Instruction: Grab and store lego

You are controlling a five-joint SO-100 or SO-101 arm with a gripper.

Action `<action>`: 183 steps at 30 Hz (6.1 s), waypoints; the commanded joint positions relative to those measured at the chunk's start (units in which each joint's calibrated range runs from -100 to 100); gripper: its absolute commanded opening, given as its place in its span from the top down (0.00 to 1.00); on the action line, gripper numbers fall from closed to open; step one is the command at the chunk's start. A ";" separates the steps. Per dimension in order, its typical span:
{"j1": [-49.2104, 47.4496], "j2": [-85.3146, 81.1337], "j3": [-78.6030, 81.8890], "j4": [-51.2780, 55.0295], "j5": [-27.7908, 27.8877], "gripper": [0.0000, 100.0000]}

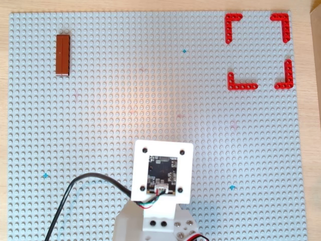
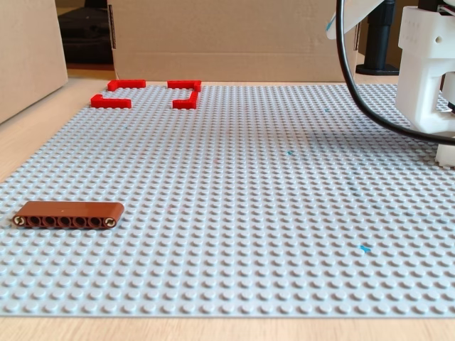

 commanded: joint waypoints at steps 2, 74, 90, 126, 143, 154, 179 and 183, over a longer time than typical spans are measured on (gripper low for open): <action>-0.17 -0.58 0.32 0.17 0.06 0.98; -25.68 118.72 -93.97 -21.27 -10.65 0.89; -25.83 135.83 -107.03 -21.27 -10.13 0.78; -20.05 146.67 -123.19 -9.94 -8.87 0.78; -20.05 149.80 -122.73 -12.64 -8.51 0.81; -20.05 149.80 -122.73 -12.73 -8.82 0.98; -19.97 135.24 -139.16 0.60 -8.87 0.98; -19.23 131.09 -138.16 0.69 -8.35 0.98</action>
